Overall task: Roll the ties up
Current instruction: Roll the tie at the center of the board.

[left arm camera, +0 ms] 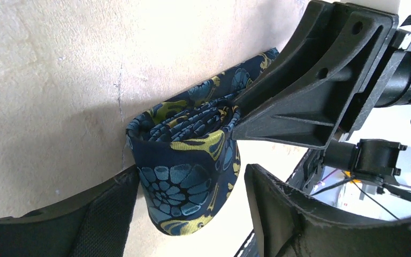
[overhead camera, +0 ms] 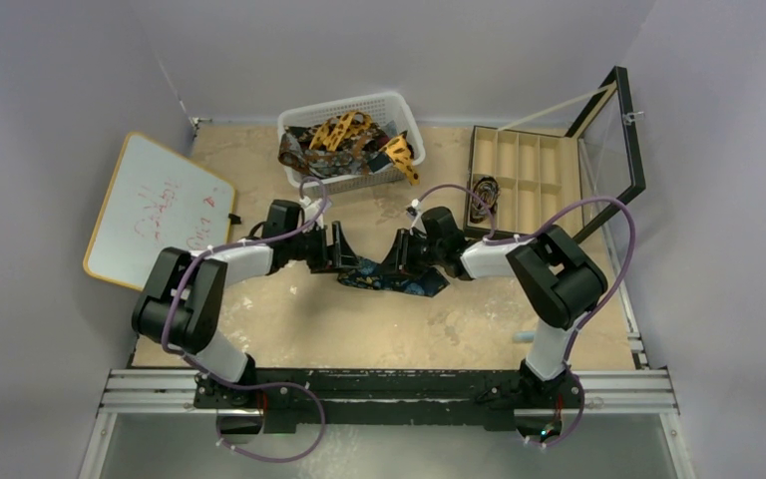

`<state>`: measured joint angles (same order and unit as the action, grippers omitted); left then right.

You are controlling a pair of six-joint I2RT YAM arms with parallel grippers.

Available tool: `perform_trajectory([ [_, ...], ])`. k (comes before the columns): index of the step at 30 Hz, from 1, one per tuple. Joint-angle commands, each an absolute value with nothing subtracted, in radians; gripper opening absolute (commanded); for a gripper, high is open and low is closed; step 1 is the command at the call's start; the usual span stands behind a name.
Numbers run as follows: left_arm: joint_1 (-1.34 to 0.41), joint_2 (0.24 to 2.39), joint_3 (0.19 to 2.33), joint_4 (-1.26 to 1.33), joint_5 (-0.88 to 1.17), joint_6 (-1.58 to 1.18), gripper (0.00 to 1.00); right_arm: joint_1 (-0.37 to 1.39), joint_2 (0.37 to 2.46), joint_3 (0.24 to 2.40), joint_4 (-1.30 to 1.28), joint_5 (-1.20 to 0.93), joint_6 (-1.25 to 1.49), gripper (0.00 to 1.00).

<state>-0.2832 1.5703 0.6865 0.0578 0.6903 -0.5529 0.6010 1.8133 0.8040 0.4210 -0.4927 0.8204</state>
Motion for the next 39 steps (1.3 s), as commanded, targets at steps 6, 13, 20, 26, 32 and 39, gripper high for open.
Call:
perform_trajectory([
  [6,-0.278,1.663,0.705,0.160,0.849,-0.548,0.57,0.599,1.824,0.824,0.412,-0.494,0.793,0.32],
  [13,-0.278,1.642,0.732,0.131,0.800,-0.578,0.31,0.598,1.809,0.823,0.417,-0.499,0.793,0.32],
  [20,-0.307,1.606,0.876,-0.163,0.621,-0.491,0.20,0.598,1.752,0.842,0.382,-0.481,0.795,0.38],
  [26,-0.365,1.592,0.935,-0.267,0.473,-0.491,0.19,0.598,1.727,0.866,0.390,-0.442,0.794,0.35],
  [32,-0.402,1.608,1.017,-0.354,0.382,-0.464,0.19,0.608,1.797,0.919,0.364,-0.413,0.805,0.20],
  [39,-0.428,1.617,1.082,-0.426,0.299,-0.449,0.19,0.630,1.834,0.946,0.344,-0.383,0.813,0.15],
])
